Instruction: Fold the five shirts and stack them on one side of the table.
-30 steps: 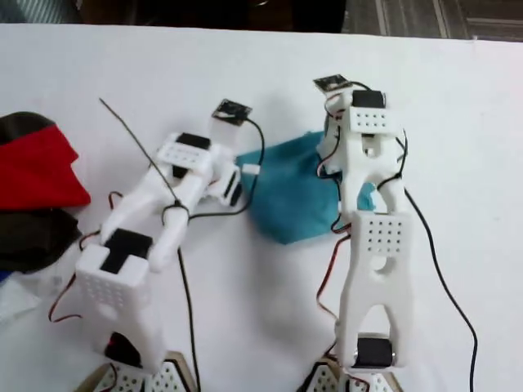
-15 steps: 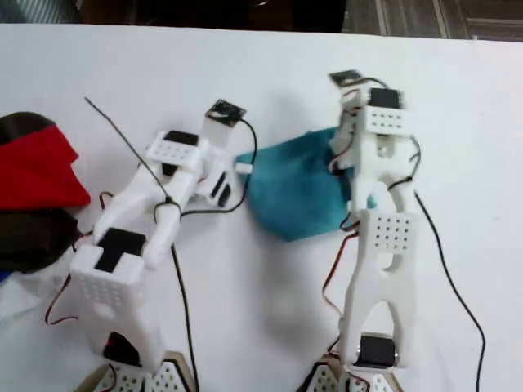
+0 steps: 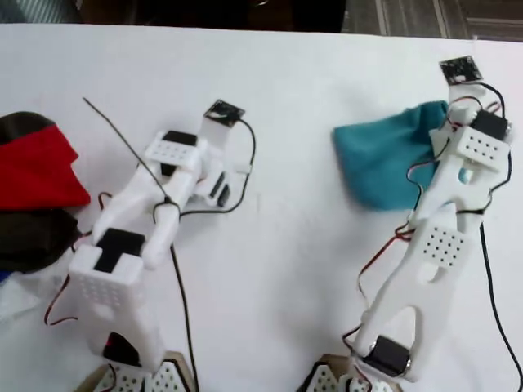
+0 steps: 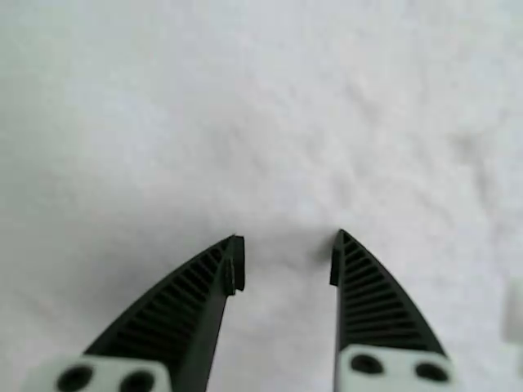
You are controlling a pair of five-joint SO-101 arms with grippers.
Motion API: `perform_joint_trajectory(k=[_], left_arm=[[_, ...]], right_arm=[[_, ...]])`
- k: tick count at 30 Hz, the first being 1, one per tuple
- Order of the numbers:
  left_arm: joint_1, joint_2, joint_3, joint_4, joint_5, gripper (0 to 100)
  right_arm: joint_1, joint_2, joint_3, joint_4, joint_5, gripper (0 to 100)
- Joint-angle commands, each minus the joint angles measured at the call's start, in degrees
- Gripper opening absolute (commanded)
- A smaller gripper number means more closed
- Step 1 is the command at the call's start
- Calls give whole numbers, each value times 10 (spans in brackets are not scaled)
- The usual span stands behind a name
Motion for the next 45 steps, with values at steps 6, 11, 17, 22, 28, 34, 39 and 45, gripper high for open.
perform_joint_trajectory(k=[6,11,17,22,28,34,39,45], left_arm=[[-35,-1,13,18,-3,173],[-35,-1,13,18,-3,173],[-35,-1,13,17,-4,173],[-34,-1,13,15,-3,173],[-34,-1,13,15,-2,173],[-34,0,13,14,-3,173],[-34,-1,8,14,-5,173],[-36,-20,-52,76,-5,173]], right_arm=[[52,24,-26,-138,-33,20],[57,41,-26,-166,-40,20],[57,56,-26,-171,-40,22],[57,44,-50,-128,-112,140],[52,9,-121,-74,-165,282],[52,-37,-142,-22,-166,219],[52,-79,-144,71,-166,10],[44,-150,-144,185,-166,175]])
